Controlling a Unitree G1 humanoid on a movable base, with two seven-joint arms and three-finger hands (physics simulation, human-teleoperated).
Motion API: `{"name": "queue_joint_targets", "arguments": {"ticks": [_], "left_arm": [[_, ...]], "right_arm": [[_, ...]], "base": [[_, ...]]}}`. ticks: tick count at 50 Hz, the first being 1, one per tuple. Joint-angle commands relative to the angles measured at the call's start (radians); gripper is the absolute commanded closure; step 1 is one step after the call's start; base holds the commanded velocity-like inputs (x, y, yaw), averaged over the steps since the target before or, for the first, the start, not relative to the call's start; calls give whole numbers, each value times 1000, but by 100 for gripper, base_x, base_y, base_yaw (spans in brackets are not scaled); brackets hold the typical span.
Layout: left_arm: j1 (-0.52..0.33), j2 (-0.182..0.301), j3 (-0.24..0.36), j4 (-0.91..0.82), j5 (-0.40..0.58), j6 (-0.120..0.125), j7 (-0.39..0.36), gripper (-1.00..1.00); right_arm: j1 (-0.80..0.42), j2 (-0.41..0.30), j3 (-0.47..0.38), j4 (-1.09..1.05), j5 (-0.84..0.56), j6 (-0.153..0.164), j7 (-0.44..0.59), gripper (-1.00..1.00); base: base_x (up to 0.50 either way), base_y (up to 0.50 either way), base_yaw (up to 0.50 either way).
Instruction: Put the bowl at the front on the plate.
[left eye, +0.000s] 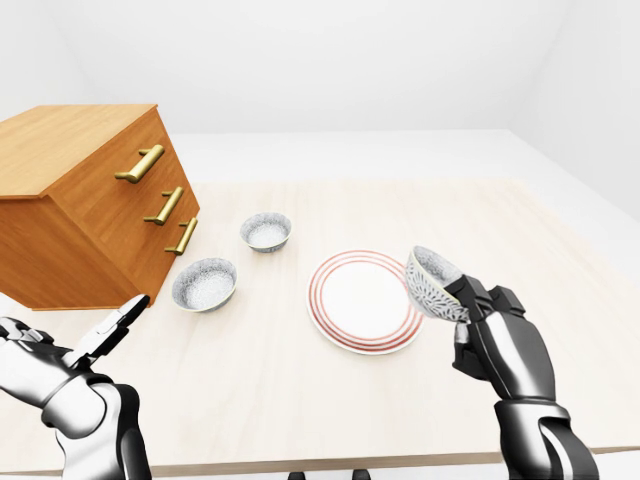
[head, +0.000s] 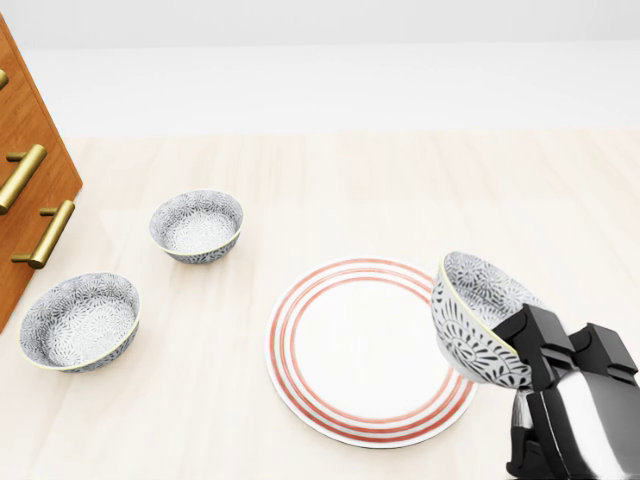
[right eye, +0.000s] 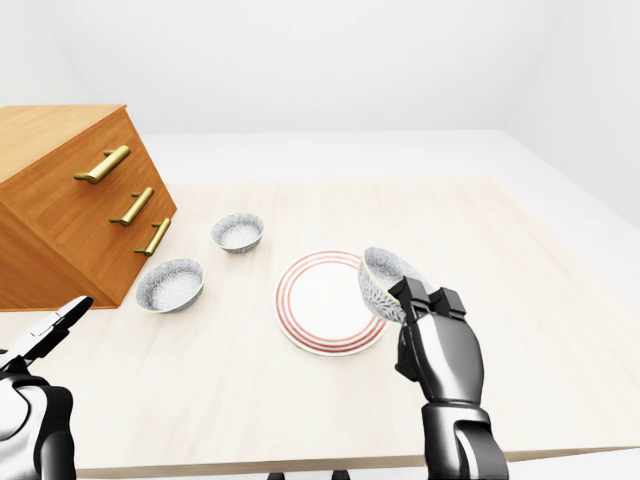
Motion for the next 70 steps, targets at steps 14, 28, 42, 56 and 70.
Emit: {"name": "queue_joint_targets", "arguments": {"ticks": [14,28,42,56,70], "left_arm": [[4,-1,4,-20,0,0,0,-100],[3,-2,5,-20,2,0,0,-100],[3,-3,6,-21,3,0,0,-100],[3,-3,6,-21,3,0,0,-100],[0,-2,5,-20,2,0,0,-100]], "right_arm": [[-28,81,-184,25,123,0,24,100],[-31,90,-191,26,120,0,29,100],[-32,94,-194,26,119,0,31,100],[-32,95,-196,26,118,0,32,100],[-244,33,-15,140,6,0,74,100]], "base": [[0,0,0],[0,0,0],[0,0,0],[0,0,0],[0,0,0]]}}
